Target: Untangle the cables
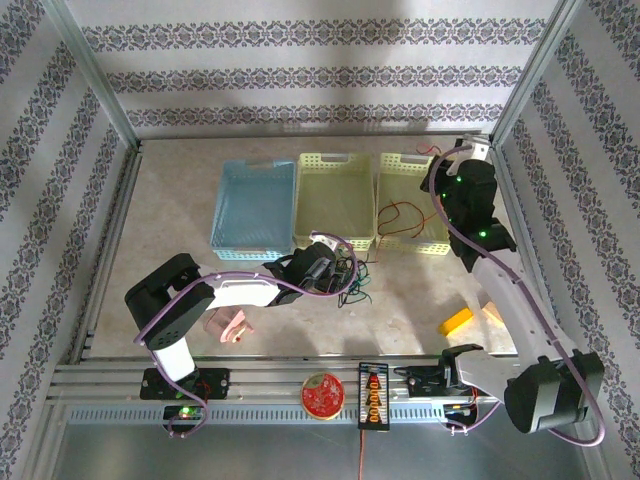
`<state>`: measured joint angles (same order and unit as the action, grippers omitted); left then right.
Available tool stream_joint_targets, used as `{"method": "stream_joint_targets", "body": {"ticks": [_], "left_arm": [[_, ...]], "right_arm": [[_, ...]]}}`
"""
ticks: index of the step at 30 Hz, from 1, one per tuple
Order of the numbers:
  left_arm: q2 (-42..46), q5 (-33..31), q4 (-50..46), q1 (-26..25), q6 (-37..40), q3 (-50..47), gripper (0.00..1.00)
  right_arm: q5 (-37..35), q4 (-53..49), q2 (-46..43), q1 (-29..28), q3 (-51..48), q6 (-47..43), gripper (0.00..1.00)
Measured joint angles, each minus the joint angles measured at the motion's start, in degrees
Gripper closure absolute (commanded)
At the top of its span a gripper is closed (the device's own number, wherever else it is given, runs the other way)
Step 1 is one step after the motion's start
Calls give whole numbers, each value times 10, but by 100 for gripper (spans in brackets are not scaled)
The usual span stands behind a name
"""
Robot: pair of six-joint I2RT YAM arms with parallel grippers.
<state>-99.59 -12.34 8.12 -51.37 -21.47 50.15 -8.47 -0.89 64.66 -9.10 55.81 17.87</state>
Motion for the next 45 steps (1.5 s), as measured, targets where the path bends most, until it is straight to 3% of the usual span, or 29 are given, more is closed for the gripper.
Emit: {"method": "stream_joint_targets", "body": {"ticks": [23, 24, 27, 29, 35, 39, 45], "left_arm": [[0, 0, 0, 0, 0, 0, 13], [0, 0, 0, 0, 0, 0, 13], [0, 0, 0, 0, 0, 0, 13], [0, 0, 0, 0, 0, 0, 13], [0, 0, 0, 0, 0, 0, 13], [0, 0, 0, 0, 0, 0, 13], [0, 0, 0, 0, 0, 0, 13]], "right_arm": [[19, -118, 256, 23, -6, 108, 90], [23, -119, 267, 28, 0, 112, 86], [42, -121, 293, 40, 19, 126, 60], [54, -122, 304, 45, 31, 134, 55], [68, -122, 274, 48, 38, 138, 48], [59, -125, 207, 44, 33, 129, 43], [33, -137, 116, 37, 21, 99, 44]]}}
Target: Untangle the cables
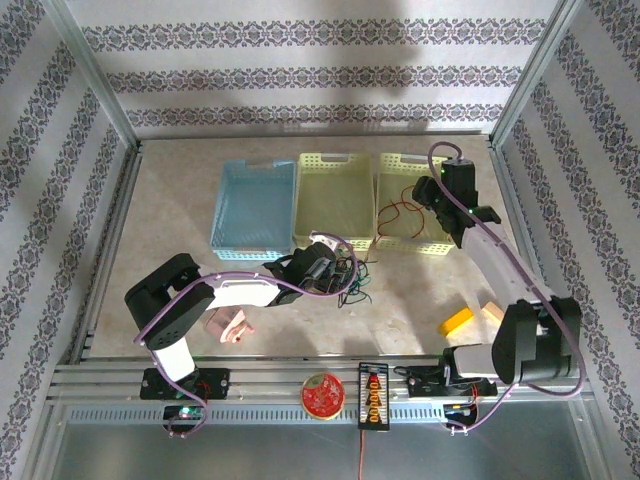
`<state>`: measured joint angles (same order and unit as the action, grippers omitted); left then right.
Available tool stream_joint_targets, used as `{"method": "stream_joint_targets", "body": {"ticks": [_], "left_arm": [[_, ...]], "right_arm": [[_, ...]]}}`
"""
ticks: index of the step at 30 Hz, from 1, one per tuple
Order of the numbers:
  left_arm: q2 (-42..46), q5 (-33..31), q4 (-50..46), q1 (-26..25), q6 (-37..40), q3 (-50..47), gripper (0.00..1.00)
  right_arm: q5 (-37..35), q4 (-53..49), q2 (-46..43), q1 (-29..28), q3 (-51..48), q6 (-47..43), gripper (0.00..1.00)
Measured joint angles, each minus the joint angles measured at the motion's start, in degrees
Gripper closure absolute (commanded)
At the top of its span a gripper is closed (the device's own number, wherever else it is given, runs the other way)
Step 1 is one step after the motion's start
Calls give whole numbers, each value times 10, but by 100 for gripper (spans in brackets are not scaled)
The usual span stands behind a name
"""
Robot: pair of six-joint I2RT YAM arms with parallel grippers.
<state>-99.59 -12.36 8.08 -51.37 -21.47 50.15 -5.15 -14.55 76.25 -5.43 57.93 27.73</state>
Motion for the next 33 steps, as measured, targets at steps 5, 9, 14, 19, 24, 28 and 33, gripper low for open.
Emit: {"method": "stream_joint_targets", "body": {"ticks": [5, 9, 14, 19, 24, 28, 33], "left_arm": [[0, 0, 0, 0, 0, 0, 13], [0, 0, 0, 0, 0, 0, 13], [0, 0, 0, 0, 0, 0, 13], [0, 0, 0, 0, 0, 0, 13], [0, 0, 0, 0, -1, 0, 13], [0, 0, -1, 0, -2, 0, 13], [0, -2, -1, 0, -2, 0, 13]], "right_arm": [[39, -12, -37, -43, -27, -14, 47], [91, -19, -46, -117, -72, -12, 49], [134, -22, -45, -165, -127, 26, 52], [143, -6, -27, -165, -148, 67, 56], [148, 20, -1, -165, -149, 87, 68], [150, 30, 17, -165, -149, 97, 71], [150, 42, 24, -165, -150, 103, 81]]}}
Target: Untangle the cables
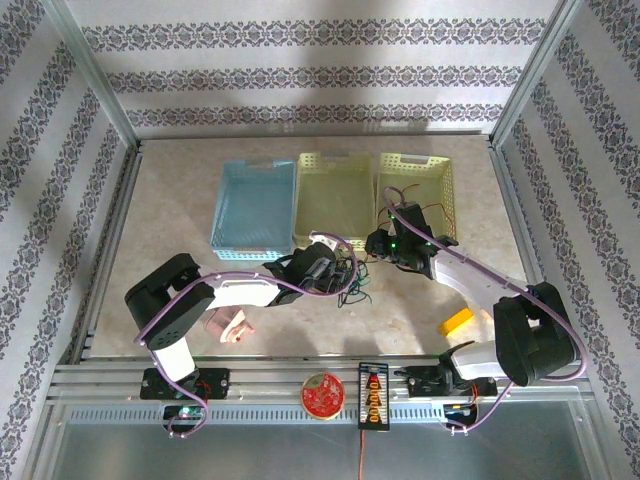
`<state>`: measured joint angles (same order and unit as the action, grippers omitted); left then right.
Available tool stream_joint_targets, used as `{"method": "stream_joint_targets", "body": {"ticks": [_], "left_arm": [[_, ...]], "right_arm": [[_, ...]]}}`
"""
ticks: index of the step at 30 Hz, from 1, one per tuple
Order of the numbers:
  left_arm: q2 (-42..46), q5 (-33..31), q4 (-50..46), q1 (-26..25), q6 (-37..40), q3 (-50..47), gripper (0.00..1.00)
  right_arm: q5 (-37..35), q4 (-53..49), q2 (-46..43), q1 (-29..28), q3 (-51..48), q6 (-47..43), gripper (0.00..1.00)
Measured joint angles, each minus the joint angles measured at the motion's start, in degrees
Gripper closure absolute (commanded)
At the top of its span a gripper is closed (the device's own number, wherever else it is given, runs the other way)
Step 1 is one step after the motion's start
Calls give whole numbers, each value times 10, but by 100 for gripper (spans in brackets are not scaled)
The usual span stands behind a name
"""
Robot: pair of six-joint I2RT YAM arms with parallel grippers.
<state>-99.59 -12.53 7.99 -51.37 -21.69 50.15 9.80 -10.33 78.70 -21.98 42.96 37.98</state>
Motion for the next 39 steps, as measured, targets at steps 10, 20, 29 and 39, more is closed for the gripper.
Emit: {"method": "stream_joint_targets", "body": {"ticks": [10, 20, 29, 39], "left_arm": [[0, 0, 0, 0, 0, 0, 13], [0, 0, -1, 0, 0, 0, 13], [0, 0, -1, 0, 0, 0, 13], [0, 0, -1, 0, 0, 0, 13]], "right_arm": [[0, 4, -8, 1, -1, 9, 93], [0, -16, -78, 64, 24, 2, 93], [-10, -3, -29, 150, 116, -34, 93], [-68, 27, 78, 170, 156, -56, 86]]}}
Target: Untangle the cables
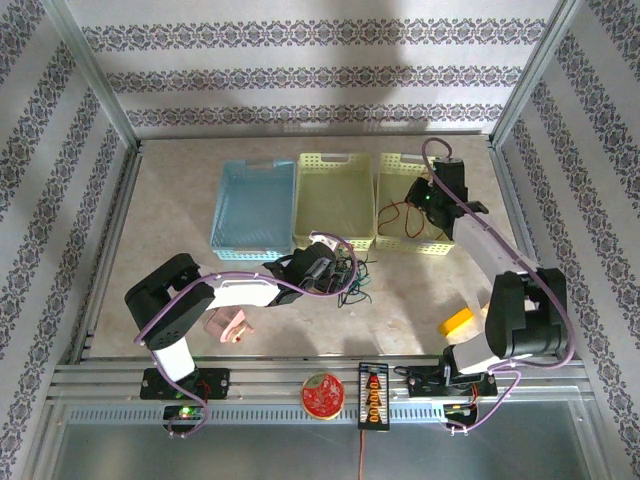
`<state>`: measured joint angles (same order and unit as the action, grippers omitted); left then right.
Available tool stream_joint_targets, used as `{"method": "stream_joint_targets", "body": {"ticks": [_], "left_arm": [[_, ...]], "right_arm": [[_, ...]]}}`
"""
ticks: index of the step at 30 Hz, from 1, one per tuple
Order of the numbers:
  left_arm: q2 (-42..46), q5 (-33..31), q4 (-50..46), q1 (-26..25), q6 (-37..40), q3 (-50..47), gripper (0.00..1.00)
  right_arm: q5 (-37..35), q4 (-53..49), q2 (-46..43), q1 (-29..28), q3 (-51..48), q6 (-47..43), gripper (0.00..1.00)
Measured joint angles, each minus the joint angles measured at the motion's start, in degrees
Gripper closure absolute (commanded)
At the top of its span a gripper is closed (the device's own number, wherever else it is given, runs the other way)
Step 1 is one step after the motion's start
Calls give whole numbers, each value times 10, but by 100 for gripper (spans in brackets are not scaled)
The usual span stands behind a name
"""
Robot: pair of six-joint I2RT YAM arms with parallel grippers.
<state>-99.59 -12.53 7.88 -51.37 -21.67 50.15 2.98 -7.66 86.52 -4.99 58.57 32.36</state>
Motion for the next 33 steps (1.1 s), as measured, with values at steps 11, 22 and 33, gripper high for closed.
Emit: {"method": "stream_joint_targets", "body": {"ticks": [11, 22, 33], "left_arm": [[0, 0, 0, 0, 0, 0, 13], [0, 0, 0, 0, 0, 0, 12], [30, -2, -19, 0, 3, 0, 4]], "right_arm": [[-17, 2, -30, 0, -40, 0, 49], [-102, -38, -173, -37, -113, -14, 45], [-107, -38, -279, -209, -151, -84, 43]]}}
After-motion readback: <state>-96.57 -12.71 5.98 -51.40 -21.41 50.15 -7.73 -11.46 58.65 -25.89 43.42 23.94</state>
